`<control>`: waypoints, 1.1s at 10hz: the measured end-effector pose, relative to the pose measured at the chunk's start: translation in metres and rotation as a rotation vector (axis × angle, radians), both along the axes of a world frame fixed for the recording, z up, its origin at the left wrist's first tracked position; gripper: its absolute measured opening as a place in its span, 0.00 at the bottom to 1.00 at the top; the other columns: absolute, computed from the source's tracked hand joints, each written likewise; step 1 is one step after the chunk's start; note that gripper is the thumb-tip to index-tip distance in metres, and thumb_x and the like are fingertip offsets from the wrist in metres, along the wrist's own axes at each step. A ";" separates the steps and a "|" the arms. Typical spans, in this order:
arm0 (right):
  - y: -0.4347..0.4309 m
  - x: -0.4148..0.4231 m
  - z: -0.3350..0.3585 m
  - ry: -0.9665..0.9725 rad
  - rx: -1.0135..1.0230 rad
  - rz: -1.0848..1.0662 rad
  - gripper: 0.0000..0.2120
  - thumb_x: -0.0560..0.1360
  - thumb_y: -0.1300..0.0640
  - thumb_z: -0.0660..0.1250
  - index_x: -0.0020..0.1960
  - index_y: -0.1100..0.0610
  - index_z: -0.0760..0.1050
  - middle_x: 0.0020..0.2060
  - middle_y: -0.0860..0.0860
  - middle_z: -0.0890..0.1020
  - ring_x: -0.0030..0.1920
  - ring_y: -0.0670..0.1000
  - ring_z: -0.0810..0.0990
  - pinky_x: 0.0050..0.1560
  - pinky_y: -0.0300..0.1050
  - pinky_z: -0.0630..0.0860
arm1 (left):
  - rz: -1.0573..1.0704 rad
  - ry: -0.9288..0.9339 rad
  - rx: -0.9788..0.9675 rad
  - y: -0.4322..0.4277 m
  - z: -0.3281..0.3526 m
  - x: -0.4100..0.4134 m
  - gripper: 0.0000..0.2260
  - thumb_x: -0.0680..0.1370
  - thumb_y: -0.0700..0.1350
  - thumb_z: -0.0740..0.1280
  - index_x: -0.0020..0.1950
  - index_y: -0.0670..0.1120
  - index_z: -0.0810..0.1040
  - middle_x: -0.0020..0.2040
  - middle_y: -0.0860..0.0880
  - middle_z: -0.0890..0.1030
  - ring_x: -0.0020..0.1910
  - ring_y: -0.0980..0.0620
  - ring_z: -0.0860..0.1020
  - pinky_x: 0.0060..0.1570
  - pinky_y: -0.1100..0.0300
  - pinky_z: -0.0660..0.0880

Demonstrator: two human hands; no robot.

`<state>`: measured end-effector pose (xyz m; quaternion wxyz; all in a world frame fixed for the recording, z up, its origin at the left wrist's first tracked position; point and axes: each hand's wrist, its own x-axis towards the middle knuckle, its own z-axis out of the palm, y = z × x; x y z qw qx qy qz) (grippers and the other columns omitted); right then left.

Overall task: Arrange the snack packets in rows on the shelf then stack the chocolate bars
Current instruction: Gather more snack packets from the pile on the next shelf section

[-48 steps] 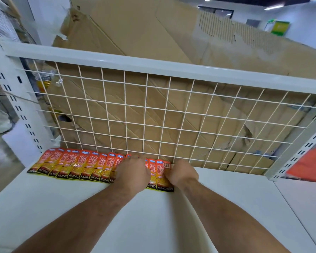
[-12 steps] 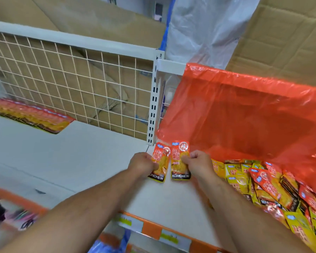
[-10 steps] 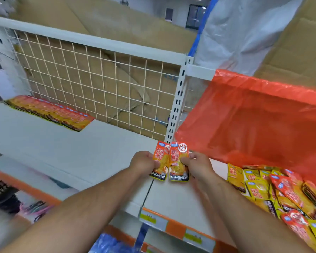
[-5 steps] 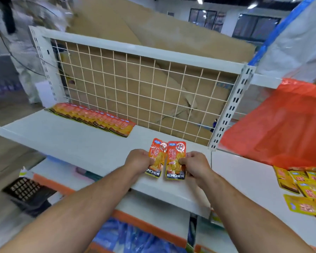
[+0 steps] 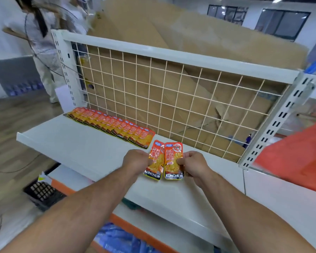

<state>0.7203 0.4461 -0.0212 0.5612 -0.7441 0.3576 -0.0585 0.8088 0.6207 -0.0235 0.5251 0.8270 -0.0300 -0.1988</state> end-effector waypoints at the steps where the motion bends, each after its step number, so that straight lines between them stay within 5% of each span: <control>1: -0.006 0.028 -0.005 0.007 0.005 0.028 0.09 0.73 0.65 0.70 0.39 0.56 0.73 0.32 0.55 0.78 0.26 0.52 0.72 0.25 0.40 0.65 | 0.030 -0.076 0.081 -0.004 -0.002 0.026 0.07 0.73 0.39 0.73 0.49 0.37 0.84 0.46 0.42 0.84 0.46 0.44 0.82 0.49 0.53 0.80; 2: -0.009 0.041 -0.008 0.020 0.002 0.045 0.07 0.73 0.65 0.70 0.40 0.57 0.73 0.33 0.56 0.79 0.26 0.51 0.73 0.24 0.39 0.64 | 0.045 -0.035 0.072 -0.007 -0.005 0.045 0.11 0.74 0.39 0.72 0.54 0.37 0.82 0.48 0.41 0.83 0.37 0.50 0.78 0.37 0.64 0.76; 3: -0.015 0.054 -0.008 0.022 0.000 0.024 0.09 0.73 0.65 0.70 0.39 0.56 0.72 0.30 0.54 0.78 0.24 0.49 0.71 0.23 0.38 0.64 | -0.048 -0.093 0.192 -0.015 -0.006 0.062 0.10 0.76 0.41 0.70 0.54 0.37 0.82 0.52 0.41 0.83 0.41 0.47 0.79 0.37 0.63 0.73; 4: -0.017 0.069 -0.008 0.009 0.003 -0.016 0.10 0.74 0.65 0.70 0.38 0.56 0.73 0.29 0.53 0.77 0.24 0.49 0.71 0.25 0.39 0.64 | -0.104 -0.168 0.269 -0.025 -0.003 0.084 0.09 0.75 0.41 0.70 0.52 0.36 0.82 0.51 0.40 0.83 0.36 0.50 0.76 0.31 0.65 0.70; 5: -0.016 0.079 -0.009 0.000 0.016 -0.062 0.10 0.73 0.65 0.71 0.38 0.55 0.72 0.32 0.54 0.78 0.27 0.50 0.72 0.25 0.39 0.64 | -0.178 -0.214 0.366 -0.032 -0.006 0.102 0.09 0.75 0.43 0.70 0.49 0.37 0.82 0.49 0.41 0.84 0.45 0.45 0.81 0.40 0.59 0.77; 7: -0.013 0.096 -0.014 0.009 0.037 -0.174 0.12 0.71 0.66 0.71 0.36 0.54 0.71 0.31 0.52 0.79 0.30 0.53 0.77 0.27 0.38 0.69 | -0.254 -0.306 0.451 -0.049 -0.021 0.147 0.07 0.74 0.48 0.68 0.42 0.45 0.80 0.48 0.46 0.82 0.54 0.47 0.80 0.41 0.62 0.68; 9: -0.004 0.106 -0.015 -0.017 0.045 -0.298 0.13 0.73 0.69 0.69 0.37 0.56 0.69 0.29 0.51 0.76 0.29 0.51 0.76 0.17 0.34 0.63 | -0.389 -0.362 0.542 -0.058 -0.033 0.182 0.09 0.69 0.46 0.67 0.31 0.44 0.73 0.31 0.47 0.76 0.37 0.46 0.80 0.28 0.63 0.66; 11: 0.002 0.115 -0.018 -0.007 0.035 -0.338 0.12 0.73 0.68 0.70 0.38 0.57 0.70 0.30 0.52 0.77 0.27 0.48 0.74 0.17 0.33 0.63 | -0.507 -0.473 0.569 -0.055 -0.025 0.185 0.09 0.70 0.41 0.69 0.34 0.45 0.69 0.41 0.43 0.80 0.45 0.43 0.82 0.34 0.58 0.71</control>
